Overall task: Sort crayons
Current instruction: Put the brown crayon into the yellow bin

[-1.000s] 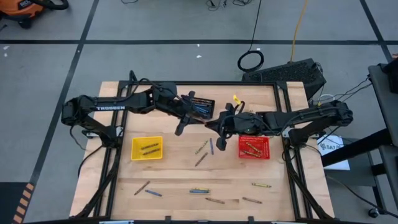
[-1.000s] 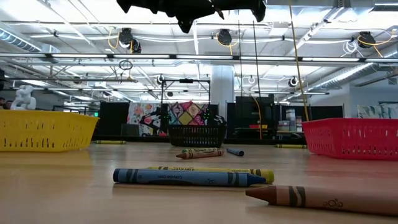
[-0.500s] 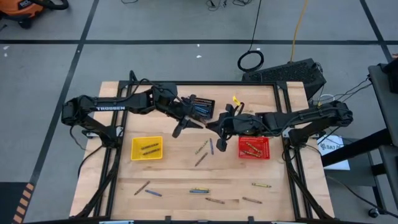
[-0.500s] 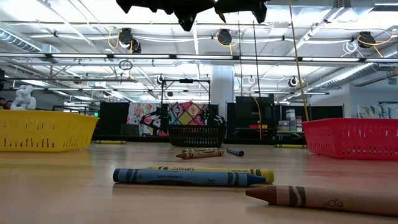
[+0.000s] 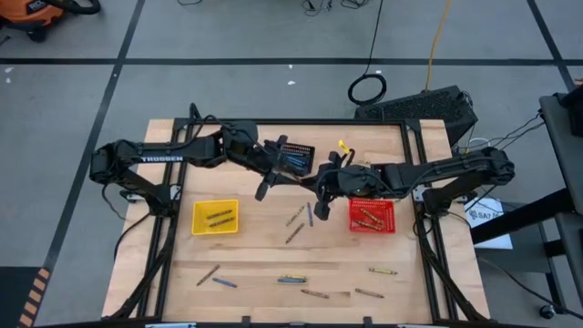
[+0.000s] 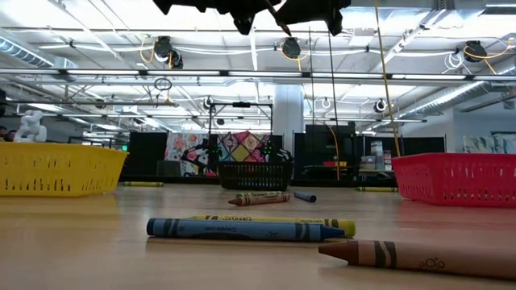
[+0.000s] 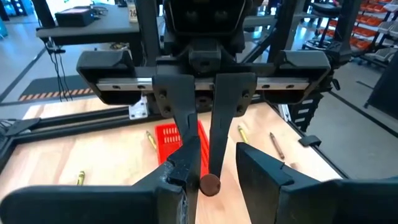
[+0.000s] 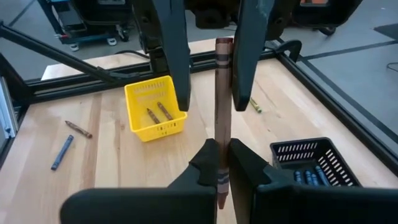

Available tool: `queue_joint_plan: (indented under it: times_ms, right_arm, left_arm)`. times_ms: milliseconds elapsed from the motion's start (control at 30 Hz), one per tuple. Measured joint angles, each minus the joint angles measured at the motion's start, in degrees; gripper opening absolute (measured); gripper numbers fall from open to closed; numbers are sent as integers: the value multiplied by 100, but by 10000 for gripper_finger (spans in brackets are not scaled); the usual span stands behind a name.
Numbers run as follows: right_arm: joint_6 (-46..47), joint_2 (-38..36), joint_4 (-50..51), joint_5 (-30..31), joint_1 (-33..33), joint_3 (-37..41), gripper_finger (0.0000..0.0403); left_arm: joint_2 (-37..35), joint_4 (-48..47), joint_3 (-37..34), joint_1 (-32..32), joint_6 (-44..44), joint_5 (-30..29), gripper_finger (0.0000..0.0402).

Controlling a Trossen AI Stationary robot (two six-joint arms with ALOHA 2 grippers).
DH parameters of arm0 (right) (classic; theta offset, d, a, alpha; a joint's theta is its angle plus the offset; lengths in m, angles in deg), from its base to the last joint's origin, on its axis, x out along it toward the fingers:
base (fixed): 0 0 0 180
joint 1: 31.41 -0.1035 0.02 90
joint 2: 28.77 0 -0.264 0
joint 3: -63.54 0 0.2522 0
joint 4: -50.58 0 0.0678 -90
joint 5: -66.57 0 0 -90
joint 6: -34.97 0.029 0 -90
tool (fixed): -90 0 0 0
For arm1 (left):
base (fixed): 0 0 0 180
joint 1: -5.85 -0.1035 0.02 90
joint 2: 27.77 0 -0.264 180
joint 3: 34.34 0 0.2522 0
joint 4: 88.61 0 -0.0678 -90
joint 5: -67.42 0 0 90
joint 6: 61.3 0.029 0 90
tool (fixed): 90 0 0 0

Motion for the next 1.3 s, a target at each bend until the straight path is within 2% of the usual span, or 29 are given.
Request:
queue_joint_plan:
  times_ms: [600, 700, 933, 1100, 1300]
  right_arm:
    - [-9, 0, -98, 15, -54, 0, 0]
    - [-17, 0, -156, 15, -54, 0, 0]
    - [-17, -3, -151, -11, -54, 0, 0]
    - [-20, -2, -131, -26, -54, 4, 9]
    - [7, -1, -169, -14, -54, 7, 40]
  left_arm:
    - [1, -224, 0, -46, 56, -93, 105]
    - [1, -249, 0, -48, 60, -99, 89]
    - [2, -305, 0, -48, 215, -105, 12]
    - [-1, -465, 0, -47, 316, -177, 14]
    - [-4, -580, 1, -48, 314, -272, 14]
